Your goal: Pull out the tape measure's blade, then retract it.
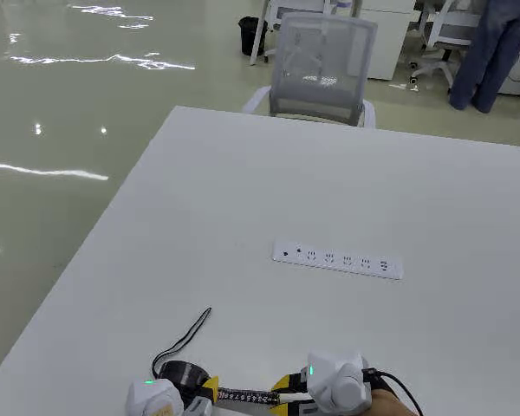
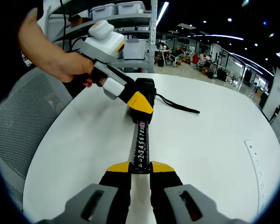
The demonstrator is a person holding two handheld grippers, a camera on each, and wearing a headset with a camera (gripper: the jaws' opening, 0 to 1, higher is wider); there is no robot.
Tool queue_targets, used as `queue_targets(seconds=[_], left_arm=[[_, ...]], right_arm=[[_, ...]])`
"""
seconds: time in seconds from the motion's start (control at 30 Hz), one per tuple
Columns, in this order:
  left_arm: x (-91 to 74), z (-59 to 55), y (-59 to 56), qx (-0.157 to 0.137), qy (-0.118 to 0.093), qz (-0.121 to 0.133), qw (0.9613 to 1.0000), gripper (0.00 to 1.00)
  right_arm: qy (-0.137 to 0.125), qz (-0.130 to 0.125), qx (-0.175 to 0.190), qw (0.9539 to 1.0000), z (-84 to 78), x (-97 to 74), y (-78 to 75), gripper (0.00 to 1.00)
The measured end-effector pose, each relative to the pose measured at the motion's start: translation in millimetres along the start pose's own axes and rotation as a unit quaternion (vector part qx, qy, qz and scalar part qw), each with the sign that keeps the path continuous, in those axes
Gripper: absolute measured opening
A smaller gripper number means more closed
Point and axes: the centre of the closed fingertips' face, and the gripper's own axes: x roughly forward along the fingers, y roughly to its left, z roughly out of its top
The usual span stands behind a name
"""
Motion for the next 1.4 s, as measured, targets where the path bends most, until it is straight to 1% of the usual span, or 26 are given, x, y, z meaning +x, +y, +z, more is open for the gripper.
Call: queue_targets(seconds=[0.3, 0.7, 1.03, 1.1, 1.17, 1.33, 1.4], left_arm=[[0.4, -0.5, -1.3, 0.013, 0.001, 0.002, 0.9999, 0.60], [1.6, 0.1, -0.9, 0.021, -0.002, 0.005, 0.9998, 0.61], [3.1, -2.2, -1.6, 0.042, -0.001, 0.012, 0.9991, 0.62], [2.6, -2.1, -1.5, 0.041, -0.001, 0.014, 0.9991, 0.62], [1.4, -1.8, -1.4, 0.033, -0.003, 0.016, 0.9993, 0.61], [2.4, -2.0, -0.4, 0.024, -0.005, 0.018, 0.9995, 0.61], [2.1, -2.1, -0.1, 0.025, -0.005, 0.016, 0.9995, 0.60]], right_arm=[[0.001, 0.001, 0.000, 1.0000, -2.2, 1.4, 0.9, 0.14], [0.001, -0.001, 0.001, 1.0000, -2.3, 0.9, 2.1, 0.14], [0.001, -0.001, 0.002, 1.0000, -1.8, 0.5, 2.4, 0.14], [0.001, -0.001, 0.002, 1.0000, -1.6, 0.4, 2.6, 0.14], [0.001, -0.002, 0.002, 1.0000, -1.8, 0.5, 2.5, 0.14], [0.001, -0.006, 0.001, 1.0000, -3.7, 1.6, -0.6, 0.14], [0.001, -0.005, 0.001, 1.0000, -4.1, 2.1, -0.3, 0.14]])
